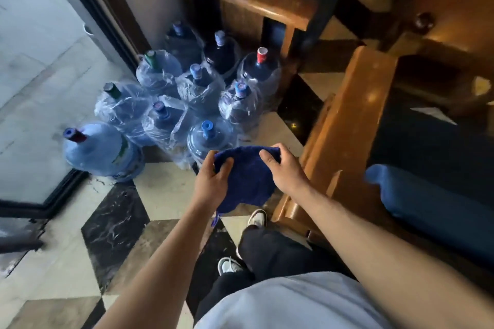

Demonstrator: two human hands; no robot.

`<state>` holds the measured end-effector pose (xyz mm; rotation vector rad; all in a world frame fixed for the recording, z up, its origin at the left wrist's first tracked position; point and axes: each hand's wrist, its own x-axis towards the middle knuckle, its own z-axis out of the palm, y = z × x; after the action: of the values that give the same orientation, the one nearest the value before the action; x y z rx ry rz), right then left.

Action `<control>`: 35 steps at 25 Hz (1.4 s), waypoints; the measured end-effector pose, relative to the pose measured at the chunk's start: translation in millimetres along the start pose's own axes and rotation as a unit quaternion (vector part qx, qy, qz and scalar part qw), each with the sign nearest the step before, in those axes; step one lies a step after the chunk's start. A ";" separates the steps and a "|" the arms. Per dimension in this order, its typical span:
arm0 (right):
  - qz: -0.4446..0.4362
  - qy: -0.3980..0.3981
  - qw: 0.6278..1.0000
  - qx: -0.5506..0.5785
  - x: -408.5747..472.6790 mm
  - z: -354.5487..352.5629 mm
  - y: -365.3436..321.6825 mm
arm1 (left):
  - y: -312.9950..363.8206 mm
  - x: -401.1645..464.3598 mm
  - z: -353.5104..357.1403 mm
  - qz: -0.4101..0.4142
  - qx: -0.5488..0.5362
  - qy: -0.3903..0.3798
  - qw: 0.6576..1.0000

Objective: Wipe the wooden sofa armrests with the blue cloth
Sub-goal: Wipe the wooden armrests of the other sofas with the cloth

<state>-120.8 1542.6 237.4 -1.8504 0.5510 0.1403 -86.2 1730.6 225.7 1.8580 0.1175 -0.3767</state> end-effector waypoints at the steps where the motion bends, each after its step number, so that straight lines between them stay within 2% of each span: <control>1: 0.019 0.023 0.999 0.011 9.7 -4.1 8.3 | 3.5 17.0 12.3 0.003 0.025 -0.019 1.000; 6: 0.142 0.162 0.970 0.109 48.1 -26.4 40.9 | 8.8 83.1 81.9 -0.028 0.092 -0.090 0.991; 10: 0.208 0.267 0.932 0.129 65.1 -68.7 69.8 | 23.2 121.6 157.8 0.024 0.196 -0.176 0.964; 12: 0.210 0.316 0.915 0.140 68.9 -81.9 72.7 | 27.7 132.3 190.2 0.037 0.224 -0.201 0.953; 15: 0.236 0.448 0.851 0.141 78.0 -93.0 76.1 | 28.5 150.3 236.7 0.065 0.269 -0.255 0.927; 18: 0.289 0.524 0.779 0.188 96.7 -88.2 81.5 | 21.4 179.1 278.5 0.107 0.342 -0.320 0.877; 21: 0.332 0.521 0.736 0.276 128.4 -81.1 87.2 | 5.5 207.3 309.9 0.130 0.385 -0.390 0.826; 23: 0.388 0.551 0.667 0.319 147.6 -77.2 97.1 | -9.4 223.9 323.0 0.143 0.410 -0.423 0.796; 25: 0.431 0.602 0.606 0.291 151.2 -70.2 107.8 | -15.7 230.6 330.0 0.200 0.402 -0.454 0.770; 28: 0.495 0.650 0.534 0.216 166.3 -61.9 129.6 | -23.8 238.2 343.2 0.279 0.387 -0.560 0.677; 30: 0.535 0.665 0.491 0.175 179.5 -61.3 137.8 | -21.4 245.5 342.8 0.315 0.399 -0.600 0.618; 31: 0.535 0.671 0.496 0.137 187.0 -61.5 139.0 | -18.4 250.9 340.6 0.333 0.402 -0.606 0.600; 32: 0.524 0.668 0.520 0.095 196.2 -60.5 138.4 | -13.7 258.4 341.0 0.346 0.401 -0.600 0.600; 34: 0.518 0.609 0.601 0.016 212.1 -49.6 136.4 | -4.3 273.3 349.8 0.334 0.414 -0.581 0.616; 35: 0.529 0.558 0.639 -0.012 216.4 -40.0 134.9 | -0.4 279.7 355.2 0.325 0.433 -0.578 0.610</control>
<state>4.4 1407.2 56.8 -1.1786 2.4784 -0.2780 107.1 1366.0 41.0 1.9616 -1.8835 -1.1617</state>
